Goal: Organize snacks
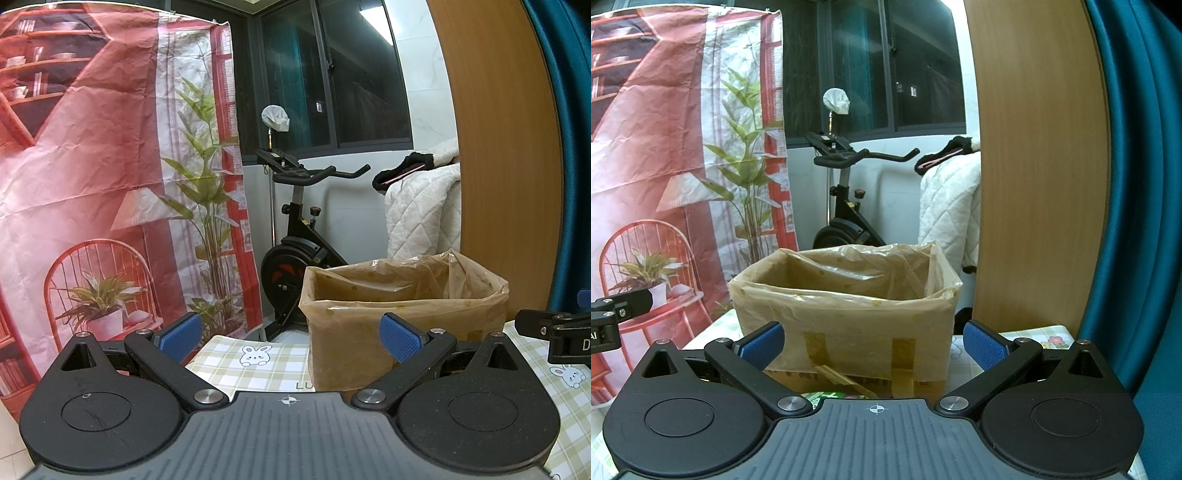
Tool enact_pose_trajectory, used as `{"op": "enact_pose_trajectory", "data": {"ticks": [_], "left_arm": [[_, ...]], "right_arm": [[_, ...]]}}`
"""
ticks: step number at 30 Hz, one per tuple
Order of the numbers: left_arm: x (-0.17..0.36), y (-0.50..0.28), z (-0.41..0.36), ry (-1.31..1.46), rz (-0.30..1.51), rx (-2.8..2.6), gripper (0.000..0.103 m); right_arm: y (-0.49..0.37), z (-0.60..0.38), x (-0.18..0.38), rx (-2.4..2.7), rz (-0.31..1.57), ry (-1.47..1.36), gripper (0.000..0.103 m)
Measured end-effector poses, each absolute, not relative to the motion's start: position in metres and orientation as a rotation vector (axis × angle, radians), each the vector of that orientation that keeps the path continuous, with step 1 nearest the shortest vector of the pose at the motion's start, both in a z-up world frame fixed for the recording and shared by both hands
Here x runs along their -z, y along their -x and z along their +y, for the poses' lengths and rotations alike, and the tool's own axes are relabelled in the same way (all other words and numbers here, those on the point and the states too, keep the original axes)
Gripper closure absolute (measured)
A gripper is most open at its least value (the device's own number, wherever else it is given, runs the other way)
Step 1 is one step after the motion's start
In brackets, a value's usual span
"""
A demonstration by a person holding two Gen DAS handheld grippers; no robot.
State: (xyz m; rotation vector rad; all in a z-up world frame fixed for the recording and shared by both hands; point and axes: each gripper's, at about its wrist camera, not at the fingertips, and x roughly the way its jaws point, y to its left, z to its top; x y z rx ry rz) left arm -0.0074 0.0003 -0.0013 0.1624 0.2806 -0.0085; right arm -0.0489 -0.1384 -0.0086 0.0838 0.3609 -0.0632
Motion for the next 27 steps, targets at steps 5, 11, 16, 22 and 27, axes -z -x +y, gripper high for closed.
{"op": "enact_pose_trajectory", "data": {"ticks": [5, 11, 16, 22, 27], "left_arm": [[0.0016, 0.0079, 0.0004, -0.162, 0.284, 0.009, 0.0], [0.0014, 0.0082, 0.0005, -0.162, 0.285, 0.009, 0.0], [0.0013, 0.0082, 0.0009, -0.161, 0.285, 0.009, 0.0], [0.0015, 0.0082, 0.0011, -0.161, 0.286, 0.01, 0.0], [0.0012, 0.007, 0.0014, -0.159, 0.294, 0.01, 0.0]], "right_arm": [[0.0488, -0.1385, 0.0087, 0.064, 0.361, -0.084, 0.0], [0.0488, -0.1383, 0.0086, 0.063, 0.362, -0.084, 0.0], [0.0488, -0.1382, 0.0086, 0.063, 0.362, -0.083, 0.0], [0.0487, -0.138, 0.0084, 0.064, 0.363, -0.083, 0.0], [0.0489, -0.1381, 0.0097, 0.065, 0.364, -0.083, 0.0]]}}
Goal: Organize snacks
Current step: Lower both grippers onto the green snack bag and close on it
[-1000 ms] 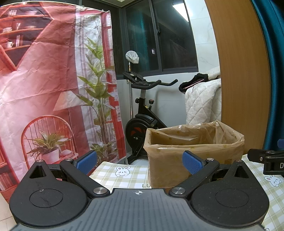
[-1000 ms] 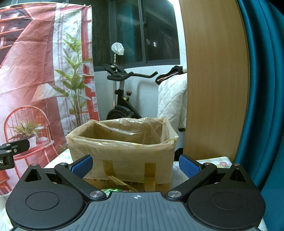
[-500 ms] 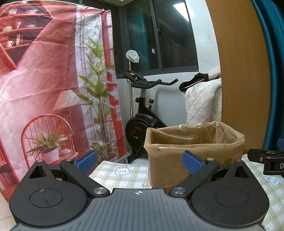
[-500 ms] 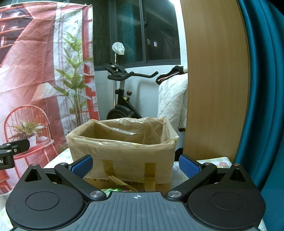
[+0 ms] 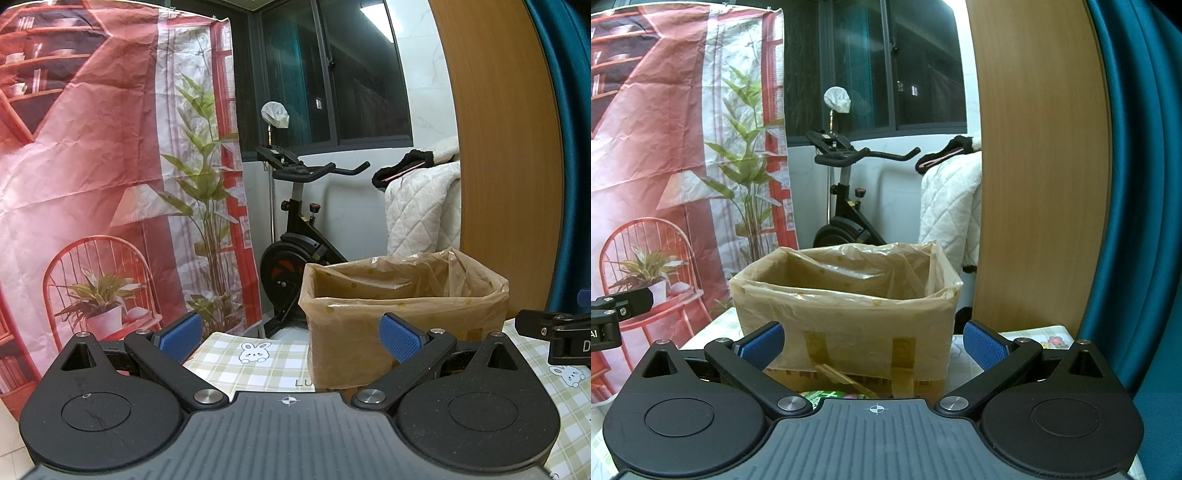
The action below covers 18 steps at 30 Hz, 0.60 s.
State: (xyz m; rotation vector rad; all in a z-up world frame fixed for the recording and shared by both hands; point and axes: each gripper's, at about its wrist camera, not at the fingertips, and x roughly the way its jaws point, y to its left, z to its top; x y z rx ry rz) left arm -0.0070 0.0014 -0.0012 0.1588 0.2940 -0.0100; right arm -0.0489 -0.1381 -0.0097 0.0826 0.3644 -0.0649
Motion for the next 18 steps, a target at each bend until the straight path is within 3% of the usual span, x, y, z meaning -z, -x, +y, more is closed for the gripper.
{"op": "enact_pose_trajectory", "data": {"ticks": [10, 18], "left_arm": [[0.006, 0.0, 0.004, -0.16, 0.316, 0.025, 0.0], [0.041, -0.015, 0.024, -0.089, 0.377, 0.108, 0.001]], "right_arm": [[0.051, -0.144, 0.02, 0.064, 0.379, -0.09, 0.0], [0.039, -0.133, 0.059, -0.022, 0.462, -0.043, 0.003]]}}
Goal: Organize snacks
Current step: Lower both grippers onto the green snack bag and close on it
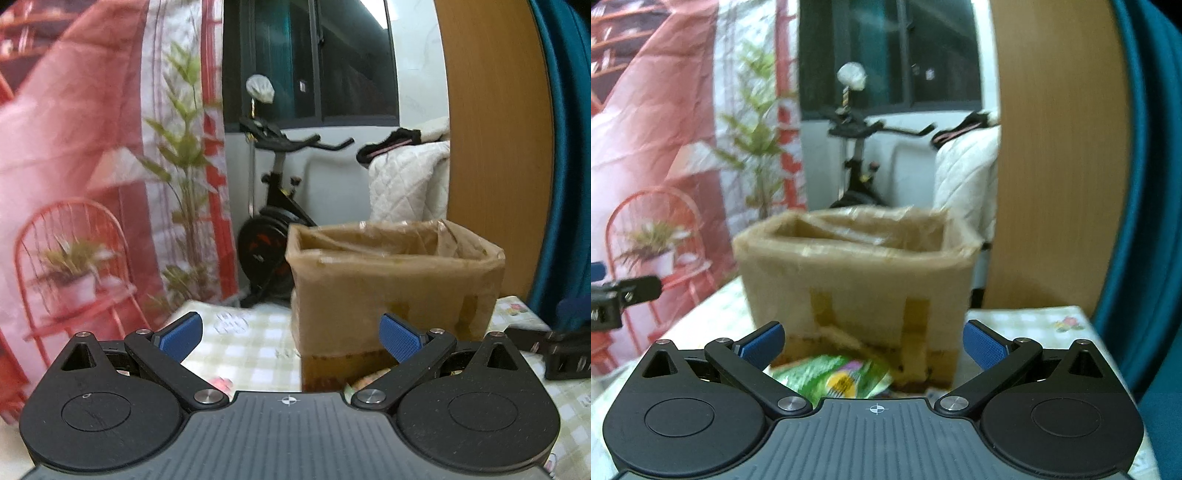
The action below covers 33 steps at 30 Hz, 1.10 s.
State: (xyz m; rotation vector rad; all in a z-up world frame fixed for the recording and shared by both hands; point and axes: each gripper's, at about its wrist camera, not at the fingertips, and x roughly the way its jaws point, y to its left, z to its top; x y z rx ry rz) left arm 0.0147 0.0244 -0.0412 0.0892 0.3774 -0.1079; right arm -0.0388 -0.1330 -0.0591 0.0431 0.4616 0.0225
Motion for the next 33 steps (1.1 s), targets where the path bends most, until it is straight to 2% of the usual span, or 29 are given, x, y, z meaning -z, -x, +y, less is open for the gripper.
{"op": "enact_pose_trajectory", "data": {"ticks": [4, 6, 13, 16, 18, 24, 33], "left_arm": [[0.066, -0.024, 0.027, -0.101, 0.403, 0.164, 0.003], [0.081, -0.026, 0.027, -0.119, 0.43, 0.214, 0.009], [0.122, -0.045, 0.031, -0.119, 0.545, 0.36, 0.022], [0.134, -0.05, 0.03, -0.129, 0.569, 0.402, 0.028], [0.14, -0.056, 0.031, -0.127, 0.595, 0.415, 0.032], [0.15, -0.058, 0.034, -0.072, 0.634, 0.49, 0.033], [0.165, -0.058, 0.019, -0.134, 0.657, 0.531, 0.033]], "right_arm": [[0.034, -0.111, 0.087, -0.081, 0.51, 0.096, 0.017], [0.03, -0.097, 0.101, -0.111, 0.543, 0.183, 0.027], [0.02, -0.078, 0.128, -0.171, 0.602, 0.241, 0.041], [0.017, -0.08, 0.13, -0.174, 0.609, 0.236, 0.055], [0.017, -0.085, 0.132, -0.189, 0.623, 0.205, 0.069], [0.009, -0.097, 0.135, -0.188, 0.639, 0.153, 0.073], [0.004, -0.105, 0.14, -0.177, 0.644, 0.107, 0.075]]}}
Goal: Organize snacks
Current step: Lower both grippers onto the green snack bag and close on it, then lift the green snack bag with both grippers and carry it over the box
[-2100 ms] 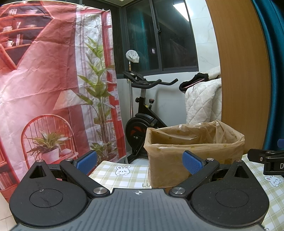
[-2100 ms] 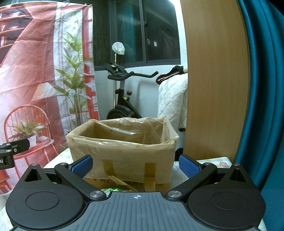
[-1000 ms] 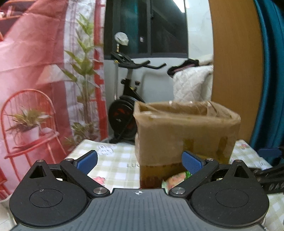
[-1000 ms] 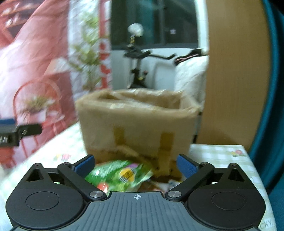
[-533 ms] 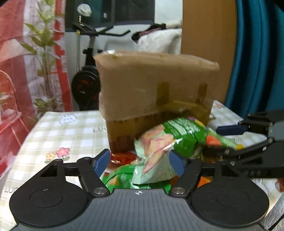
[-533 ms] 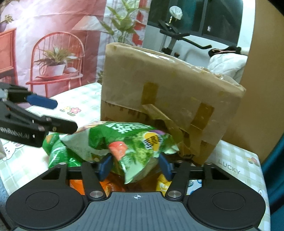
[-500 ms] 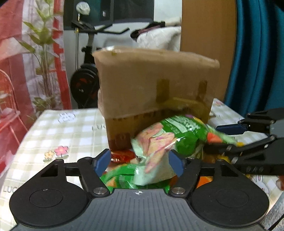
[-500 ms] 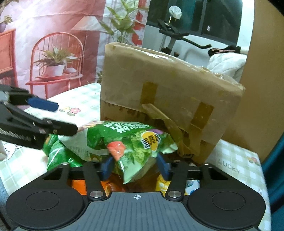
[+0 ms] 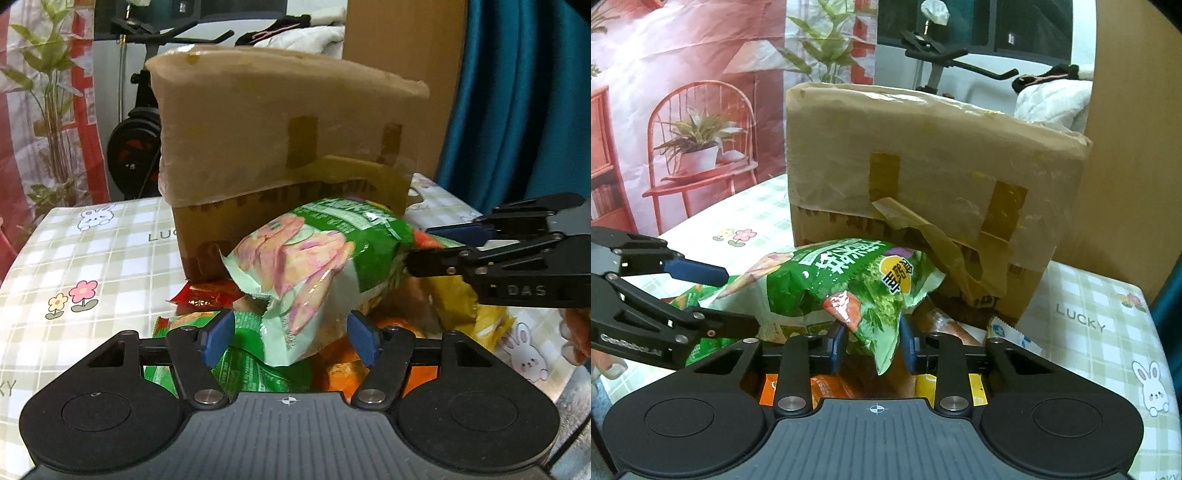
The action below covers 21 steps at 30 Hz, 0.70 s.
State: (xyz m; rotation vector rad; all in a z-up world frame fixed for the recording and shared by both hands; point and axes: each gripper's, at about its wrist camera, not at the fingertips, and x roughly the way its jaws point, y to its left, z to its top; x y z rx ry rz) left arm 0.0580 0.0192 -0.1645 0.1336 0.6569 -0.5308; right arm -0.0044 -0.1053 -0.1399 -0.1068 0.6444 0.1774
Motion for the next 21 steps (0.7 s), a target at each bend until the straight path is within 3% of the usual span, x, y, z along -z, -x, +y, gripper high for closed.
{"op": "enact_pose_trajectory", "data": {"ticks": [2, 3, 4, 9, 21], "left_arm": [[0.167, -0.064, 0.021, -0.094, 0.67, 0.54, 0.04], [0.167, -0.066, 0.023, -0.072, 0.671, 0.556, 0.061], [0.167, -0.068, 0.023, -0.059, 0.677, 0.566, 0.065], [0.163, -0.06, 0.021, -0.085, 0.647, 0.56, 0.072], [0.135, -0.045, 0.027, -0.067, 0.559, 0.54, 0.074]], "right_arm": [[0.004, -0.107, 0.141, -0.176, 0.649, 0.098, 0.076], [0.004, -0.107, 0.142, -0.174, 0.651, 0.097, 0.078], [0.004, -0.108, 0.142, -0.174, 0.654, 0.095, 0.079], [0.005, -0.109, 0.142, -0.178, 0.641, 0.083, 0.081], [0.02, -0.104, 0.121, -0.195, 0.579, 0.078, 0.089]]}}
